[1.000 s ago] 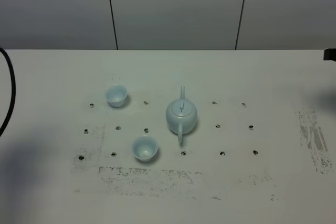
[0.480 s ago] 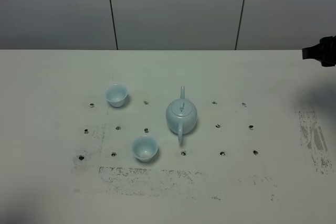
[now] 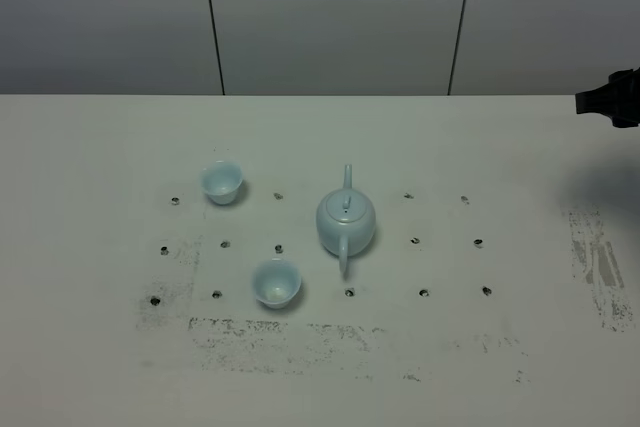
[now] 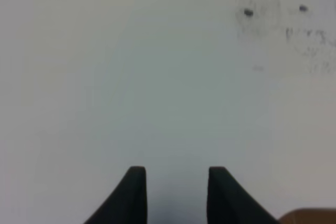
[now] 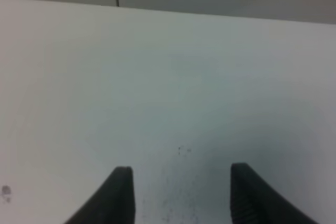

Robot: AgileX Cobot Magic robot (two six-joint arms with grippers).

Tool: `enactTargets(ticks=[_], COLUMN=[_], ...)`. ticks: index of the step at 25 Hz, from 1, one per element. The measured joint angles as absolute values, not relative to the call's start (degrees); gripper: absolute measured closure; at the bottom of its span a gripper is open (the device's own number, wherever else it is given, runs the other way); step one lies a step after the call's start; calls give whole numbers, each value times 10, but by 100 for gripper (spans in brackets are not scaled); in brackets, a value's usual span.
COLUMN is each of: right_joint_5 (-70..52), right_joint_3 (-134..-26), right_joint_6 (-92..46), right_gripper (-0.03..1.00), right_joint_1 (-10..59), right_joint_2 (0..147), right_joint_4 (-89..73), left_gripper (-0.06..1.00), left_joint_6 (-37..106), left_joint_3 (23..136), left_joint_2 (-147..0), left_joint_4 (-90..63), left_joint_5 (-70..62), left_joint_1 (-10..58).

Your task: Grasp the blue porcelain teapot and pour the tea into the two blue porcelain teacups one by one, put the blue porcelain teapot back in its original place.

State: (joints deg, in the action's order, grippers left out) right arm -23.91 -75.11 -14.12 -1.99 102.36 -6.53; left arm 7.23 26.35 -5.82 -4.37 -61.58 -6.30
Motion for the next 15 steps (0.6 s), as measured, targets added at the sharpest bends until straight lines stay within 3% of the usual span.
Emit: enactTargets(ticks=[15], right_joint_5=[-255], right_joint_3=[-751], right_joint_6=[-150], right_gripper=[54], right_joint_1=[-20], right_joint_2=[1024], right_joint_4=[-66], left_gripper=[60], left_joint_6=[65], left_joint_3=[262], left_joint_2=[2], left_joint_4=[-54], left_joint_5=[-614], left_joint_1=[-27])
